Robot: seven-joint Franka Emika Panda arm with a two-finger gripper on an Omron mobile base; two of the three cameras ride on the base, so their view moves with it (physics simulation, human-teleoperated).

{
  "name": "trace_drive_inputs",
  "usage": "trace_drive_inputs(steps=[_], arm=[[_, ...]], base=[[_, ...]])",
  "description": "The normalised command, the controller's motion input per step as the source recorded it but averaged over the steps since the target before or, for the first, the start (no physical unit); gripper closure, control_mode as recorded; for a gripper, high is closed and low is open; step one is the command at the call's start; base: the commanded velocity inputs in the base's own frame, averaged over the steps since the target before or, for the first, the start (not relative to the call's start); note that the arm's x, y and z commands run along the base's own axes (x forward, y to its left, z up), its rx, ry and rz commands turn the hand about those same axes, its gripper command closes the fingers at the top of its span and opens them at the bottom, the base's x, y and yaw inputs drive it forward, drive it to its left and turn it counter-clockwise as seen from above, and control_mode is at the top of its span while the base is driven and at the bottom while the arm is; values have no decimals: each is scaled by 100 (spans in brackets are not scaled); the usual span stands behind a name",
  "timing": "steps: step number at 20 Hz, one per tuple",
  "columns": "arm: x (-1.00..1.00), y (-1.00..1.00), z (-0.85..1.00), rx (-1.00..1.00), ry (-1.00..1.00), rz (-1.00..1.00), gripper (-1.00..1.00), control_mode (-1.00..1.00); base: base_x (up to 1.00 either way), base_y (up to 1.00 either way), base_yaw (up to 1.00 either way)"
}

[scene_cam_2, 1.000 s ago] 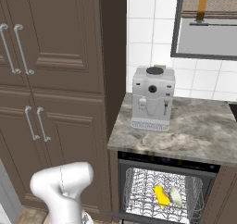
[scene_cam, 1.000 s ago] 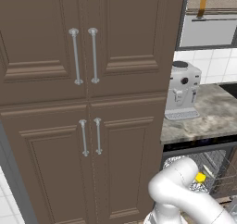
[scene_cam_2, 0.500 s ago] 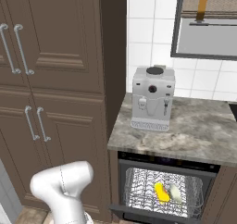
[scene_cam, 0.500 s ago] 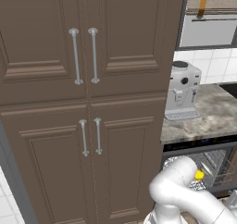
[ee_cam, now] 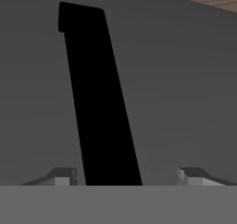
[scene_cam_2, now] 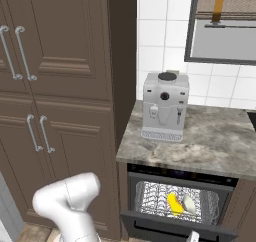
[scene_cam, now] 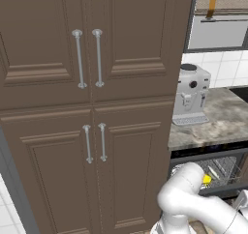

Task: Pick up the cup and bowl from the counter, place them in the dishwasher, and close the dishwasher door.

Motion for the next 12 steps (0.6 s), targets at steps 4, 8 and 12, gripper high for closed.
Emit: trace_drive_inputs(steps=[4, 8, 12], arm=[[79, -2, -49, -12, -24, 0, -100, -100], [78, -1, -51, -13, -24, 0, -100, -100], [81, -2, -54, -14, -23, 0, -100, -100]], base=[[0, 0, 0], [0, 0, 0], [0, 0, 0]])
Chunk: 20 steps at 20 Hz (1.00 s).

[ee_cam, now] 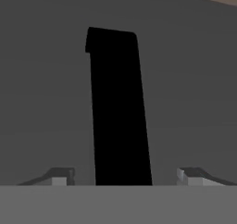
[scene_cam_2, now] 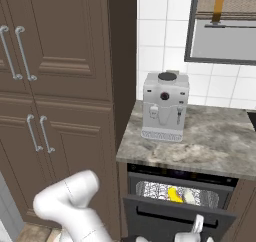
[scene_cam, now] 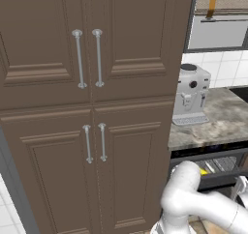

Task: Pick up the cup and bowl from the counter, place them in the dishwasher, and close the dishwasher door.

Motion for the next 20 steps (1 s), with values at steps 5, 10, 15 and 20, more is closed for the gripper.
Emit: trace_drive_inputs(steps=[5, 10, 15, 20], arm=[[83, -1, -57, -15, -23, 0, -100, -100], [81, 0, -61, -18, -23, 0, -100, -100], [72, 0, -67, -18, -24, 0, -100, -100], [66, 0, -65, -18, -26, 0, -100, -100]], base=[[0, 0, 0], [0, 0, 0], [0, 0, 0], [0, 0, 0]])
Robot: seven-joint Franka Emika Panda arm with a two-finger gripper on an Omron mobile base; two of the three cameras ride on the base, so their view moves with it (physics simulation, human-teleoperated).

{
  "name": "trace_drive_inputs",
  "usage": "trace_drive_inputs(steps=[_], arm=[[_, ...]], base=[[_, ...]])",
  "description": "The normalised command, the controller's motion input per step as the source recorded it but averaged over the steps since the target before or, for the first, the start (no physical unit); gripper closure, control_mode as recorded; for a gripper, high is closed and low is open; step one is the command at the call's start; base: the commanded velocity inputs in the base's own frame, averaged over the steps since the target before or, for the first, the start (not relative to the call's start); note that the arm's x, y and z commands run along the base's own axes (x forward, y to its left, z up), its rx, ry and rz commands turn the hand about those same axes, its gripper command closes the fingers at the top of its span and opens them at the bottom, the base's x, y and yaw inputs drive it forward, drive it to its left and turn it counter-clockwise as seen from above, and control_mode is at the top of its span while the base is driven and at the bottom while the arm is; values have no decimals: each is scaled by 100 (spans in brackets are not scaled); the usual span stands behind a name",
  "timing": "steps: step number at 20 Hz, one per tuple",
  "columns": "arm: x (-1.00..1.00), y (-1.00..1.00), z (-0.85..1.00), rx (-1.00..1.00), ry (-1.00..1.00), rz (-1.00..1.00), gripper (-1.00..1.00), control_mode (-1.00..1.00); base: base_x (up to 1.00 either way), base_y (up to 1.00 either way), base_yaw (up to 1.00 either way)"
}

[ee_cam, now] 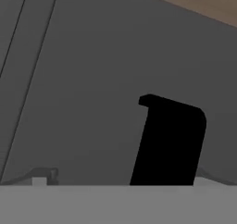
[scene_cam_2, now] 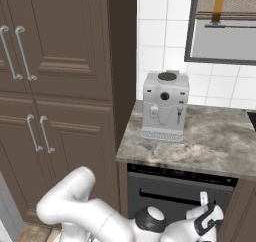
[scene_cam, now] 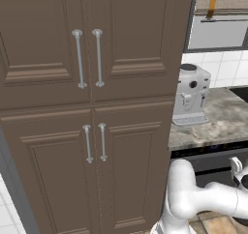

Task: Pick up the cup and bowl from the counter, place them in the dishwasher, and close the dishwasher door.

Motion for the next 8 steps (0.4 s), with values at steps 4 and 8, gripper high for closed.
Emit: trace_drive_inputs(steps=[4, 8], arm=[[70, 0, -64, -17, -25, 0, -100, -100], [70, 0, -63, -15, -25, 0, -100, -100]], base=[[0, 0, 0], [0, 0, 0]])
